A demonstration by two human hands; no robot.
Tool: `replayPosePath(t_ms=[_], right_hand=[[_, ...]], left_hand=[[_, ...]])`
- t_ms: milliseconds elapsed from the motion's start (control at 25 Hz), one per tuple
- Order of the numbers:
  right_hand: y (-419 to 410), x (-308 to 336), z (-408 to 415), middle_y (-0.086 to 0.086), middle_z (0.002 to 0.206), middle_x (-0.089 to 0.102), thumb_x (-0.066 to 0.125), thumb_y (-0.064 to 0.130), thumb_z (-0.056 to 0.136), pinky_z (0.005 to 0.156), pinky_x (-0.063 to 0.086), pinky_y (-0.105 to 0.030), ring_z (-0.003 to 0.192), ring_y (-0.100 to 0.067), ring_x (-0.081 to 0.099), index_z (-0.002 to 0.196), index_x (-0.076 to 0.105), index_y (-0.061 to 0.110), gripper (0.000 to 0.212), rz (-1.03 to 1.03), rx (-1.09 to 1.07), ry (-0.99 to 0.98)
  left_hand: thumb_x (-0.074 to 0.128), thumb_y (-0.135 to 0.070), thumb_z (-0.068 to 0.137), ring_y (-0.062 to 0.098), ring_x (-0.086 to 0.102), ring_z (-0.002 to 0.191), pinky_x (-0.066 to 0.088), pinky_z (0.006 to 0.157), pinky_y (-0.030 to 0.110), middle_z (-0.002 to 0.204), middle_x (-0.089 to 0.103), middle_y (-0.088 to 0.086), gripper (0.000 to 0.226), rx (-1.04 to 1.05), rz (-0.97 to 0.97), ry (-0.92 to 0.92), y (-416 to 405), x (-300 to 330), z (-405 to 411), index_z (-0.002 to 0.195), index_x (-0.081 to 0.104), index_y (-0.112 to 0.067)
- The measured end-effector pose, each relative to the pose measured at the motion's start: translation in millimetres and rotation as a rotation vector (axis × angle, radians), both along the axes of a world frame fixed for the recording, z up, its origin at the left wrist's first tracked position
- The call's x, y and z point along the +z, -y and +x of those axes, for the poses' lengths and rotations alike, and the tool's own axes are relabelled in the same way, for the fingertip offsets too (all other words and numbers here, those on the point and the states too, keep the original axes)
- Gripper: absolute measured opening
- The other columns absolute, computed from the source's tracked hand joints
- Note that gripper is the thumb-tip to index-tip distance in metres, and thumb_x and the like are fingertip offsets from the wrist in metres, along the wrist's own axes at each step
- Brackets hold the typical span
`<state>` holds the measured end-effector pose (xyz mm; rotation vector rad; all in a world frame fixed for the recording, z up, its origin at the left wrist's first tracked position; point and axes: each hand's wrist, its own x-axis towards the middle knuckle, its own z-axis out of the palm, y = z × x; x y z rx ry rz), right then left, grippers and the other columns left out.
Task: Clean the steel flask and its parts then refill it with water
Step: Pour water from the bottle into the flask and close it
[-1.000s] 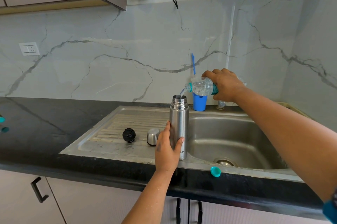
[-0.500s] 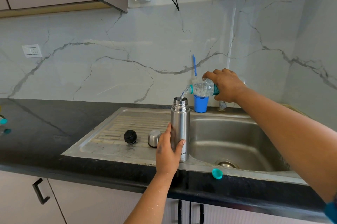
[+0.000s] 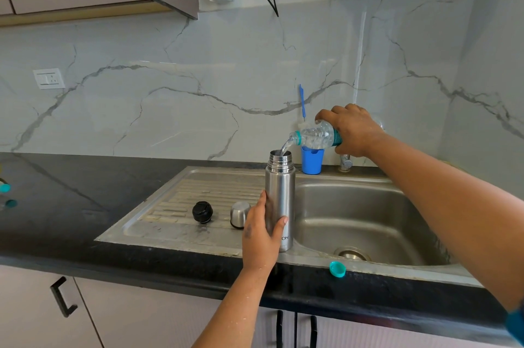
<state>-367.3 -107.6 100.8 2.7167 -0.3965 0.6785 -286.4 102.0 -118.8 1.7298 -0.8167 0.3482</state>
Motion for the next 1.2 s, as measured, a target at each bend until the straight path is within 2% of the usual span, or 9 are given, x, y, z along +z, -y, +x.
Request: replayPosePath(t_ms=[120, 320, 440, 600, 760, 840, 920, 1040, 1200], right_hand=[[-0.5, 2.7, -1.7, -0.003, 0.12, 0.054, 0.081, 0.024, 0.071, 0.103, 0.035, -0.04, 0.114, -0.025, 0.047, 0.135, 0.039, 0.03, 0.077, -0.014, -0.001, -0.001], [0.7, 3.2, -2.6, -0.002, 0.12, 0.054, 0.081, 0.024, 0.071, 0.104, 0.034, -0.039, 0.113, -0.024, 0.047, 0.135, 0.038, 0.031, 0.077, -0.031, -0.008, 0.004], [0.6, 3.6, -1.1, -0.002, 0.12, 0.054, 0.081, 0.025, 0.072, 0.104, 0.034, -0.039, 0.114, -0.024, 0.047, 0.136, 0.038, 0.031, 0.077, -0.057, -0.015, -0.003], [1.2, 4.9, -1.2, -0.002, 0.12, 0.054, 0.08, 0.025, 0.072, 0.104, 0.034, -0.04, 0.114, -0.024, 0.047, 0.136, 0.037, 0.031, 0.077, -0.069, -0.019, -0.011], [2.4, 6.1, -1.9, -0.002, 0.122, 0.054, 0.08, 0.024, 0.072, 0.105, 0.033, -0.04, 0.115, -0.025, 0.047, 0.137, 0.037, 0.031, 0.078, -0.1, -0.031, -0.02], [2.4, 6.0, -0.9, -0.002, 0.122, 0.054, 0.08, 0.025, 0.072, 0.106, 0.033, -0.04, 0.115, -0.025, 0.046, 0.137, 0.037, 0.032, 0.079, -0.11, -0.033, -0.024], [2.3, 6.6, 0.0, -0.002, 0.122, 0.054, 0.08, 0.026, 0.072, 0.106, 0.032, -0.04, 0.115, -0.025, 0.046, 0.137, 0.037, 0.032, 0.078, -0.123, -0.03, -0.024], [2.1, 8.7, 1.0, -0.002, 0.122, 0.054, 0.08, 0.026, 0.072, 0.107, 0.031, -0.041, 0.115, -0.025, 0.047, 0.137, 0.037, 0.032, 0.078, -0.144, -0.033, -0.02], [1.0, 10.5, 1.8, -0.003, 0.123, 0.054, 0.08, 0.025, 0.072, 0.108, 0.031, -0.042, 0.117, -0.026, 0.046, 0.137, 0.037, 0.032, 0.079, -0.176, -0.036, -0.011]], left_hand=[[0.067, -0.036, 0.09, 0.009, 0.045, 0.131, 0.039, 0.103, 0.019, 0.141, 0.048, -0.002, 0.073, 0.0, 0.005, -0.002, -0.5, -0.2, 0.0, 0.151, 0.028, -0.029], [0.067, -0.037, 0.089, 0.008, 0.046, 0.129, 0.038, 0.102, 0.016, 0.139, 0.049, -0.004, 0.072, -0.004, 0.004, -0.006, -1.7, 1.7, -2.2, 0.146, 0.022, -0.039], [0.067, -0.037, 0.089, 0.008, 0.046, 0.13, 0.037, 0.1, 0.012, 0.139, 0.048, -0.006, 0.072, -0.003, 0.008, -0.009, -1.9, 2.1, -1.1, 0.146, 0.022, -0.039], [0.066, -0.037, 0.09, 0.007, 0.046, 0.128, 0.038, 0.1, 0.014, 0.139, 0.048, -0.006, 0.072, -0.009, 0.002, -0.006, -1.8, 0.7, -0.4, 0.147, 0.022, -0.038], [0.067, -0.036, 0.09, 0.002, 0.044, 0.125, 0.033, 0.091, -0.001, 0.137, 0.049, -0.005, 0.073, 0.003, 0.01, -0.008, -1.5, -0.6, 0.5, 0.151, 0.028, -0.029], [0.067, -0.036, 0.09, 0.001, 0.044, 0.125, 0.032, 0.089, -0.004, 0.137, 0.049, -0.006, 0.073, 0.002, 0.015, -0.008, -1.4, -0.5, 0.8, 0.152, 0.028, -0.027], [0.067, -0.035, 0.09, 0.002, 0.044, 0.126, 0.033, 0.092, 0.0, 0.137, 0.049, -0.007, 0.073, 0.001, 0.014, -0.005, -1.2, -0.4, 0.4, 0.152, 0.029, -0.027], [0.067, -0.035, 0.09, 0.005, 0.045, 0.127, 0.037, 0.1, 0.013, 0.137, 0.049, -0.006, 0.073, -0.001, 0.009, -0.012, -1.1, 0.1, -0.5, 0.151, 0.028, -0.029], [0.067, -0.035, 0.09, 0.005, 0.045, 0.127, 0.038, 0.1, 0.014, 0.137, 0.049, -0.006, 0.073, -0.002, 0.016, -0.016, -1.7, 1.2, -1.4, 0.149, 0.024, -0.035]])
